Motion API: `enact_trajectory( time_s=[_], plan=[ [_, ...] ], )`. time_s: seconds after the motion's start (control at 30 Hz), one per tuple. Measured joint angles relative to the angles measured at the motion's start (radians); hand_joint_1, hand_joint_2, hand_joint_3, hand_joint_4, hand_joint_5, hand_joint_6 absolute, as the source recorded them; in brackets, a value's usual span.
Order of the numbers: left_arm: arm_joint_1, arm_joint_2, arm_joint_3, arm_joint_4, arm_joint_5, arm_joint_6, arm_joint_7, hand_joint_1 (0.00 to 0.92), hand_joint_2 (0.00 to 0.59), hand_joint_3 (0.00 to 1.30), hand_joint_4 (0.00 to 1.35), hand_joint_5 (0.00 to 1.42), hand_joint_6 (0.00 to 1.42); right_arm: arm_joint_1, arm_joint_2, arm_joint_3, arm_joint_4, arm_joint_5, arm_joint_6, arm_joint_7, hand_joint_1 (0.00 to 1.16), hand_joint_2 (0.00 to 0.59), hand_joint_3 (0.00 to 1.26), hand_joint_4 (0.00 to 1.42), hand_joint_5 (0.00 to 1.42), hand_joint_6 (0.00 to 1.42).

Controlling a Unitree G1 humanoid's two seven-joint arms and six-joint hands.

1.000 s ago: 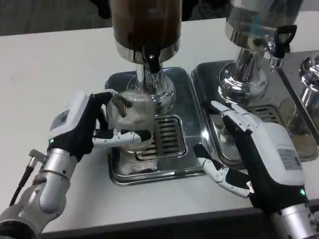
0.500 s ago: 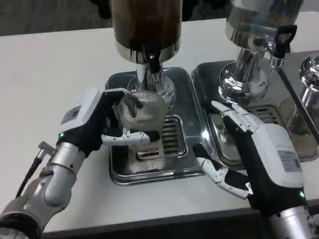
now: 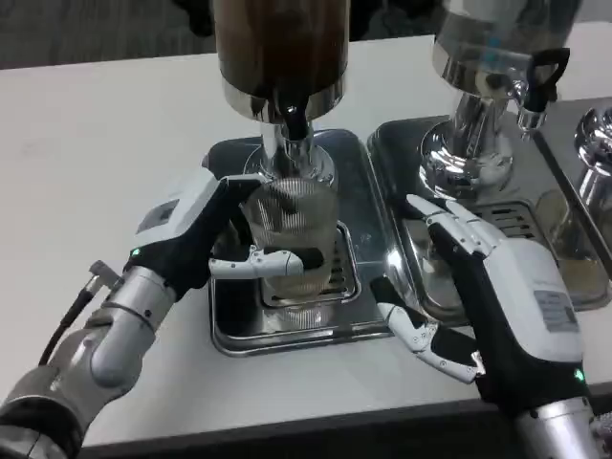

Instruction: Grasp the cup under the faucet to collect the drink, then remove the cup.

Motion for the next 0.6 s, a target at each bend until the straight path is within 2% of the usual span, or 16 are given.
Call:
enact_trajectory(
  time_s=[0.1,0.33,0.6],
  plan=[
    [0.0,0.0,-0.003,0.0,0.002,0.0,-0.007,0.267,0.044,0.5,0.48,0.68,0.83,0.0,0.0,0.0,0.0,0.001,0.0,0.0,0.56,0.38,0.23,0.26,0.17,0.2],
    [0.001,0.016,-0.002,-0.017,0.014,0.002,-0.006,0.239,0.034,0.46,0.32,0.5,0.57,0.0,0.0,0.0,0.0,0.002,0.0,0.0,0.56,0.38,0.23,0.26,0.17,0.21],
    [0.001,0.049,0.008,-0.065,0.03,-0.008,0.043,0.183,0.019,0.41,0.05,0.17,0.19,-0.002,0.0,0.001,0.001,0.005,0.0,0.0,0.56,0.38,0.24,0.26,0.18,0.21]
  ],
)
